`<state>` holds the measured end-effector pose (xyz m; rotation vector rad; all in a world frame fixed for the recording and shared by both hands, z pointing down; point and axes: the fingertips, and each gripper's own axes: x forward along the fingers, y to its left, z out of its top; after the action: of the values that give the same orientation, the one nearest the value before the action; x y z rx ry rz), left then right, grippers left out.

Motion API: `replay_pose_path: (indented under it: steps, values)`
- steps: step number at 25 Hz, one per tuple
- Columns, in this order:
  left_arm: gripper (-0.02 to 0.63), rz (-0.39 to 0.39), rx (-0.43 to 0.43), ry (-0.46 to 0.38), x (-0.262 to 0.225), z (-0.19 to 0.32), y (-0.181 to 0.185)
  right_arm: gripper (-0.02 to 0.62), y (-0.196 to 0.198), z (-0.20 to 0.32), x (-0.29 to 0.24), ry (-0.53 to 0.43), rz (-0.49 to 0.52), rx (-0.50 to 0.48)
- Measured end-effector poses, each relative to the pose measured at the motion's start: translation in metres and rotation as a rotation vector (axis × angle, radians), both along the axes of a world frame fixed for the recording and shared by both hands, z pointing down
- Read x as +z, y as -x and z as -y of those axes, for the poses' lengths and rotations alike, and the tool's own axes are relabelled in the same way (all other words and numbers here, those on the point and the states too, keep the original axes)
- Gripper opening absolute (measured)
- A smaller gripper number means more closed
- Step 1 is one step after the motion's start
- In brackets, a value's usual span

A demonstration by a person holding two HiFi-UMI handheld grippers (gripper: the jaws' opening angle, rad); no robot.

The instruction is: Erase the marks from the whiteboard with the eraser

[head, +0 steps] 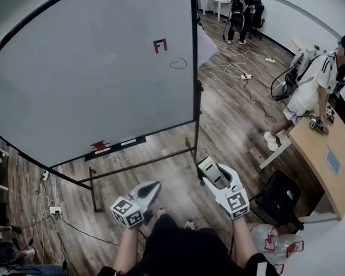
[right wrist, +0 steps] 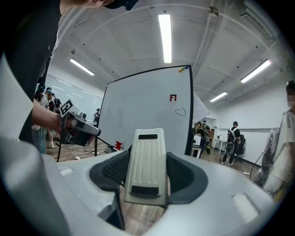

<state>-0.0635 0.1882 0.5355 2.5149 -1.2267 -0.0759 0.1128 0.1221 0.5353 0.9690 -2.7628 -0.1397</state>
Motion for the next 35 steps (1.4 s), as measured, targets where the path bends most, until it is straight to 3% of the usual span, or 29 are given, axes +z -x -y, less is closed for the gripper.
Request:
replay_pose_path:
  steps: [23, 35]
  values:
    - [0.011, -0.021, 0.05, 0.012, 0.003, 0.078, 0.029, 0.258, 0.029, 0.063, 0.007, 0.017, -0.039, 0.026]
    - [0.011, -0.023, 0.127, 0.008, 0.001, 0.149, 0.037, 0.258, 0.04, 0.118, 0.008, 0.023, -0.048, 0.081]
